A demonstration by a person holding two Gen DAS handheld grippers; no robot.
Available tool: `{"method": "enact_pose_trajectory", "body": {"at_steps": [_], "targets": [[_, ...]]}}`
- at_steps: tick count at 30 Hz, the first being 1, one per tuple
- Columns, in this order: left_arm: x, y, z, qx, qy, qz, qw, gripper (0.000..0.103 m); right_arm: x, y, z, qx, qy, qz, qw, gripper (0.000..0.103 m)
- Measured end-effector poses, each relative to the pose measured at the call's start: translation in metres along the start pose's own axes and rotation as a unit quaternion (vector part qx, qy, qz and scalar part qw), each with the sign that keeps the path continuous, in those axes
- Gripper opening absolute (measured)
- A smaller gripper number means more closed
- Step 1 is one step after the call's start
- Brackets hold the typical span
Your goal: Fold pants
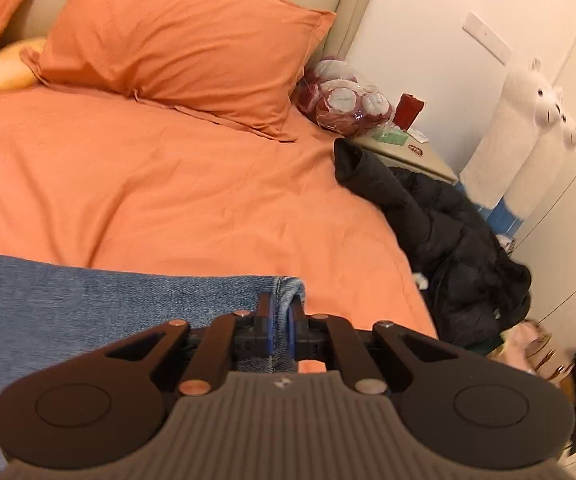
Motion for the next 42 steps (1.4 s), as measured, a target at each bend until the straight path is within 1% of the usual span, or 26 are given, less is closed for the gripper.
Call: {"method": "enact_pose_trajectory", "body": {"at_steps": [2,6,9,12,13,15,17,19,21,23,24,26,28,30,32,35,37,38,41,42], "targets": [[0.003,-0.002,0.003,-0.002,0.002,-0.001,1.0,0.039,0.019,-0.002,-0.002,0.009,0.002,0.013,1.0,0.0],[0.01,-0.002,0.009,-0.013,0.01,0.0,0.9999,0.039,0.057,0.006,-0.003,0.015,0.001,0.066,0.998,0.0],[0.016,-0.002,0.016,-0.027,0.02,-0.004,0.9994,0.04,0.076,0.012,-0.005,0.026,-0.003,0.077,0.997,0.0],[0.023,-0.004,0.02,-0.036,0.03,-0.003,0.9989,0.041,0.094,0.016,-0.007,0.037,-0.003,0.098,0.994,0.001],[0.026,-0.005,0.021,-0.041,0.031,-0.003,0.9987,0.041,0.097,0.018,-0.006,0.035,0.001,0.103,0.994,0.003],[0.031,-0.008,0.023,-0.051,0.03,0.0,0.9982,0.042,0.1,0.019,-0.004,0.027,0.017,0.106,0.994,0.01],[0.033,-0.01,0.023,-0.055,0.028,0.001,0.9981,0.042,0.095,0.017,-0.005,0.028,0.032,0.102,0.994,0.027],[0.029,-0.009,0.024,-0.058,0.025,-0.001,0.998,0.042,0.082,0.015,-0.009,0.037,0.031,0.091,0.995,0.028],[0.019,-0.005,0.025,-0.052,0.02,-0.011,0.9984,0.041,0.066,0.015,-0.014,0.047,0.033,0.088,0.994,0.031],[0.005,0.003,0.025,-0.044,0.03,-0.024,0.9983,0.041,0.048,0.021,-0.02,0.059,0.024,0.087,0.994,0.031],[-0.003,0.007,0.025,-0.04,0.035,-0.027,0.9982,0.041,0.039,0.025,-0.024,0.07,0.022,0.087,0.993,0.031],[-0.018,0.017,0.026,-0.036,0.042,-0.035,0.9979,0.041,0.021,0.038,-0.032,0.101,0.002,0.086,0.991,0.03],[-0.031,0.026,0.027,-0.035,0.05,-0.042,0.9973,0.041,0.005,0.053,-0.039,0.135,-0.008,0.08,0.988,0.03],[-0.042,0.035,0.028,-0.037,0.056,-0.042,0.9968,0.041,-0.007,0.072,-0.047,0.176,-0.03,0.075,0.981,0.03],[-0.049,0.043,0.028,-0.039,0.06,-0.039,0.9967,0.041,-0.016,0.094,-0.055,0.232,-0.049,0.068,0.969,0.033],[-0.055,0.051,0.027,-0.038,0.062,-0.03,0.9969,0.041,-0.017,0.127,-0.062,0.322,-0.085,0.053,0.942,0.032],[-0.06,0.057,0.026,-0.038,0.06,-0.023,0.9972,0.041,-0.013,0.141,-0.063,0.365,-0.099,0.041,0.925,0.033],[-0.061,0.057,0.025,-0.04,0.059,-0.018,0.9973,0.041,-0.01,0.146,-0.064,0.385,-0.105,0.033,0.916,0.029],[-0.059,0.059,0.025,-0.06,0.058,-0.004,0.9965,0.041,-0.002,0.16,-0.067,0.451,-0.129,0.014,0.883,0.027],[-0.057,0.061,0.024,-0.067,0.056,0.002,0.9962,0.041,0.001,0.161,-0.067,0.464,-0.132,0.012,0.876,0.024]]}}
Point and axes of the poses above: each gripper's, at about its wrist camera, not at the fingertips, and x roughly the way its jaws point, z to its left, y to its underside, the point moved 2 cm from there along x, roughly the way its jaws point, and after that the axes turned 15 degrees about -y, right-handed, at the moved point
